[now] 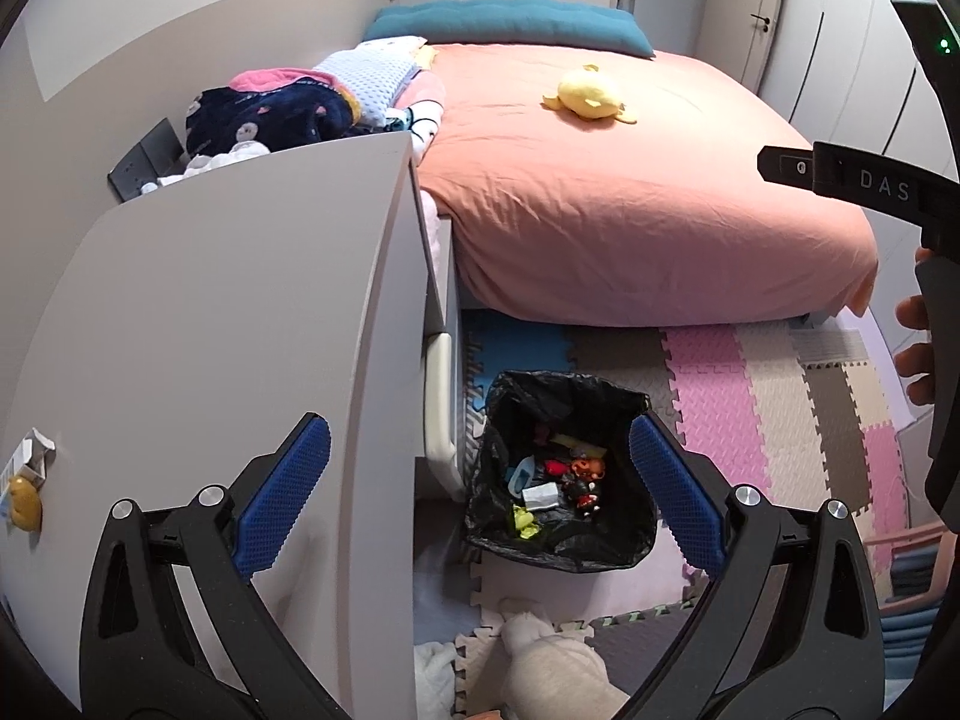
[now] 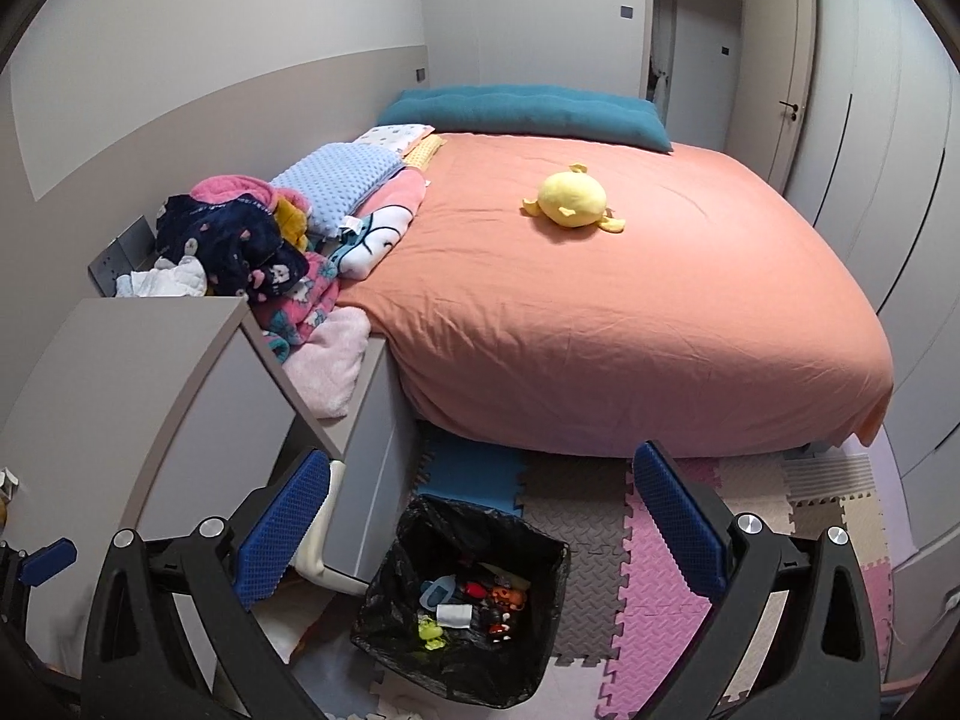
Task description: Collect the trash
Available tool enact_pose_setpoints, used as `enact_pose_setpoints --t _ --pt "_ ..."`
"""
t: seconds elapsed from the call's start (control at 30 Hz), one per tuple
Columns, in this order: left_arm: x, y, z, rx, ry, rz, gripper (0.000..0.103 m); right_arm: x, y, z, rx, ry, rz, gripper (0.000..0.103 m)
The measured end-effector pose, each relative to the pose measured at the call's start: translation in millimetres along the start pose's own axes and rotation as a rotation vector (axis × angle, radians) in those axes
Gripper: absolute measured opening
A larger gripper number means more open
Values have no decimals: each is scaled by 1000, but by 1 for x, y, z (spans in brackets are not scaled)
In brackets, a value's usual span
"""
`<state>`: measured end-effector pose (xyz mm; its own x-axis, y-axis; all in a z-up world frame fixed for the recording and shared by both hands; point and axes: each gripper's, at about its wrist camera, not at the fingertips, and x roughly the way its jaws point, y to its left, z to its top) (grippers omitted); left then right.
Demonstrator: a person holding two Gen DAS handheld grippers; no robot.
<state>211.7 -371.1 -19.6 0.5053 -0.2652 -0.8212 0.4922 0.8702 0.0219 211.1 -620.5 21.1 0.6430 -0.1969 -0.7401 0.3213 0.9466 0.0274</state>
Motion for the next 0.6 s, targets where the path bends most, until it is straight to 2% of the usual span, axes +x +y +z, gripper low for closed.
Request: enact_pose_setpoints --t 0.3,0.6 --pt "-15 20 -9 -23 -24 7 97 -13 29 -2 -36 -12 31 101" --pt "-36 56 -30 -79 -41 45 97 -37 80 -9 -93 -38 117 101"
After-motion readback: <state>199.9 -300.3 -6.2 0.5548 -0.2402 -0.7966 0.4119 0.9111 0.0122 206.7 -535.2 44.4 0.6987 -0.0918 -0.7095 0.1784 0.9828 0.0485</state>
